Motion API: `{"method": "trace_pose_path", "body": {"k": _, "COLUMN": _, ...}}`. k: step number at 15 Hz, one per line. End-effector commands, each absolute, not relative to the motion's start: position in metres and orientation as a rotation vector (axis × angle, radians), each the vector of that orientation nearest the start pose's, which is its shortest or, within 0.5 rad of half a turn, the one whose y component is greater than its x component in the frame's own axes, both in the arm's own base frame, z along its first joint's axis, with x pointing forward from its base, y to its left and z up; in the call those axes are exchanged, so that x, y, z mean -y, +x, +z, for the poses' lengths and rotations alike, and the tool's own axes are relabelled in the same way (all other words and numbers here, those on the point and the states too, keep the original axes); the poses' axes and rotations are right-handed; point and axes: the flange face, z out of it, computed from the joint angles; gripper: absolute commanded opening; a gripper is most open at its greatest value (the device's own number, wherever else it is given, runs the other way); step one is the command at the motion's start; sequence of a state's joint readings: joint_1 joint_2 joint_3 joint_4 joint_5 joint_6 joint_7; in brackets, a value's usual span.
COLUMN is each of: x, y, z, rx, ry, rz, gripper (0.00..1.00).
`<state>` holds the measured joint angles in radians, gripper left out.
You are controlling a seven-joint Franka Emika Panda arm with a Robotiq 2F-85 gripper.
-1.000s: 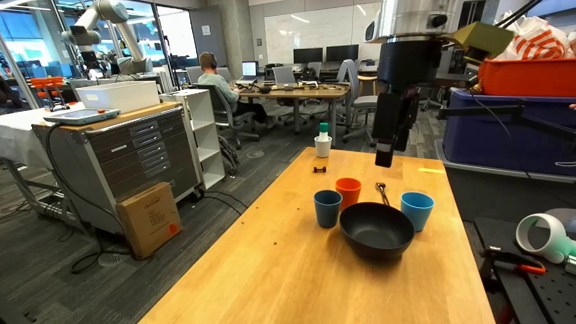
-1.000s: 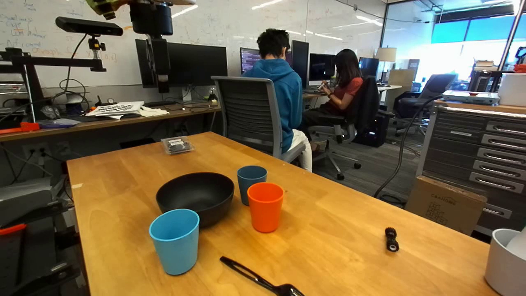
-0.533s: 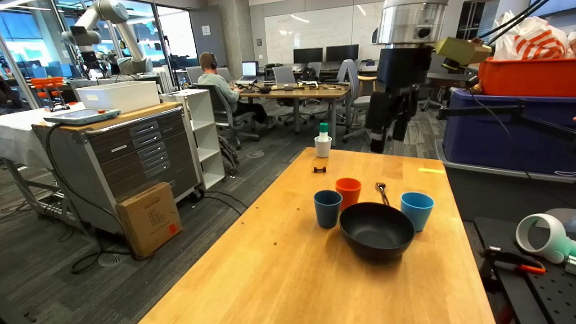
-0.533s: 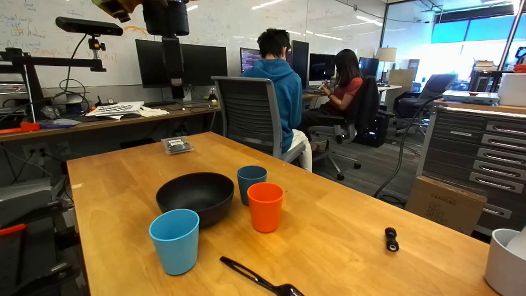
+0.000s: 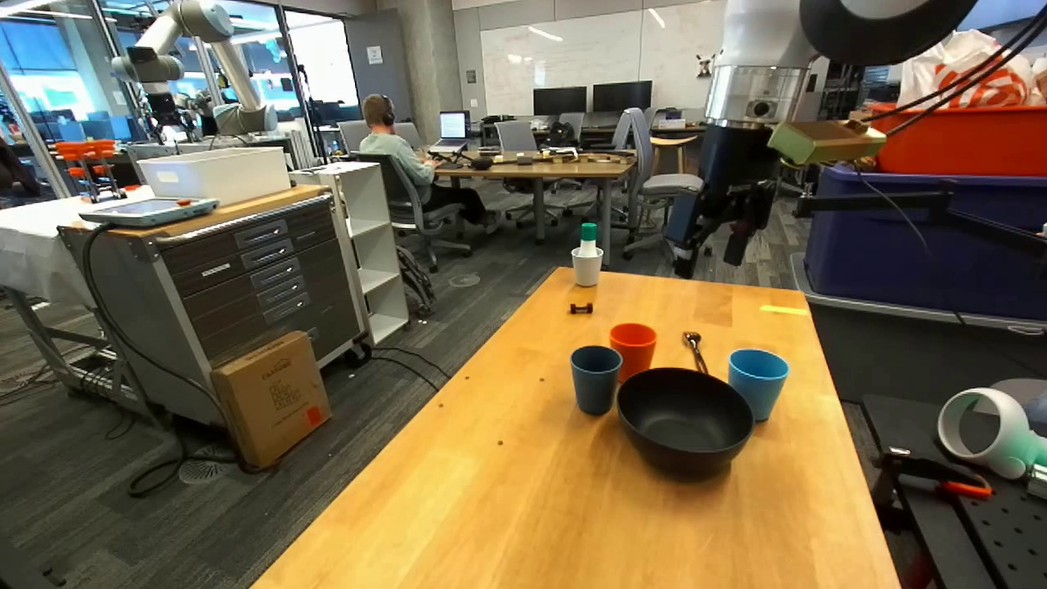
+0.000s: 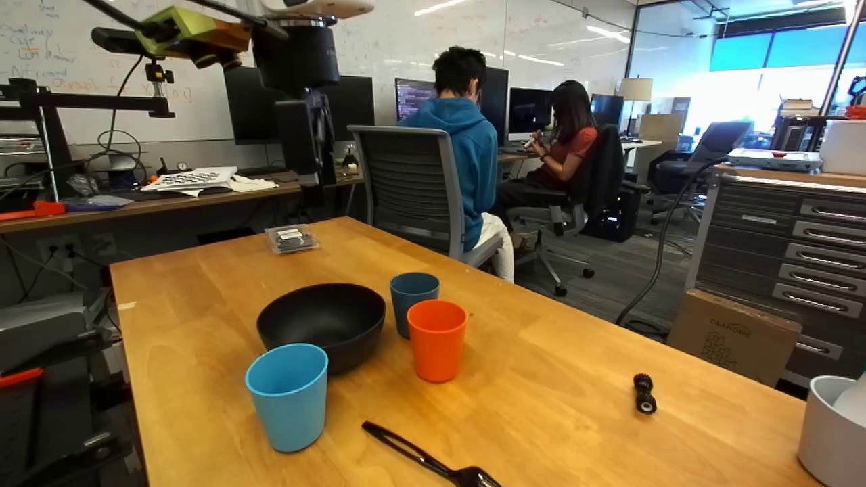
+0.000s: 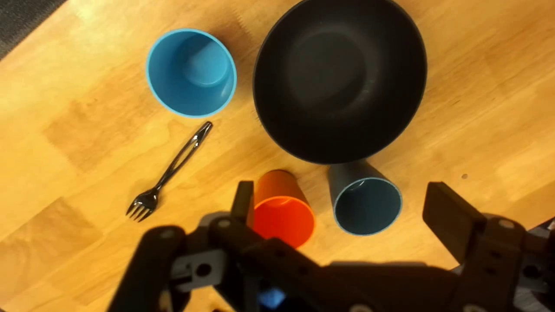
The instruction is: Put the blue cup in the black bowl, then put the green and orange cups on top of the blue cup then put the black object in the orange cup
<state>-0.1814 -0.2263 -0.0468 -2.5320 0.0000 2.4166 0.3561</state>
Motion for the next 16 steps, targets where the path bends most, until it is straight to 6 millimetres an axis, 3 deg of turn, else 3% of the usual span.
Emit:
{"method": "trace_pose_path", "body": {"k": 1, "x": 0.111, "y": 0.438, "z": 0.354, "rx": -1.018, "ry": -2.979, "rz": -0.199, "gripper": 1.0}}
{"method": "trace_pose_path", "body": {"k": 7, "x": 0.112, "y": 0.433, "z": 0.322, "rx": -1.16, "ry": -2.966, "rz": -0.132, "gripper": 1.0}}
{"method": "trace_pose_path", "body": {"k": 13, "x": 0.118, "y": 0.425, "z": 0.31, "rx": -1.294, "ry": -3.024, "rz": -0.093, "gripper": 1.0}}
{"method": "trace_pose_path", "body": {"k": 16, "x": 0.117, "y": 0.422, "z": 0.299, "rx": -1.269, "ry": -3.021, "rz": -0.056, "gripper": 1.0}}
